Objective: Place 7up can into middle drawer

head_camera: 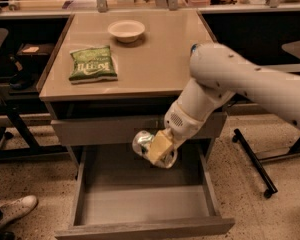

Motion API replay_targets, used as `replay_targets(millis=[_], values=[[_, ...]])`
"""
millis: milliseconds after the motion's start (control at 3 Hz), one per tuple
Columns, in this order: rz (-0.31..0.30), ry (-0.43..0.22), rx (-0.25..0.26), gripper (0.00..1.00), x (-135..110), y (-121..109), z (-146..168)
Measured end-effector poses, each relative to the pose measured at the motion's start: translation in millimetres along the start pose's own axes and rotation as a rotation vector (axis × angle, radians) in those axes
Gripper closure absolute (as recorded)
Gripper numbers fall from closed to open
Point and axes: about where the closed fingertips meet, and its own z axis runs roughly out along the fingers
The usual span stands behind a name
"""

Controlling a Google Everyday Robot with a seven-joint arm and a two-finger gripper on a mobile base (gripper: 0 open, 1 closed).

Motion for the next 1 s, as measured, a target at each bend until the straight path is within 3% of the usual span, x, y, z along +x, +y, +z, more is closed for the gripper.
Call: replay_targets(millis=[333,667,1000], values=[[0.087,0.027,-0.120,1.00,29,-4,58],[0.097,0.036,-0.133,1.00,33,-5,65],[0.145,0.000,-0.154,1.00,40,-13,93]])
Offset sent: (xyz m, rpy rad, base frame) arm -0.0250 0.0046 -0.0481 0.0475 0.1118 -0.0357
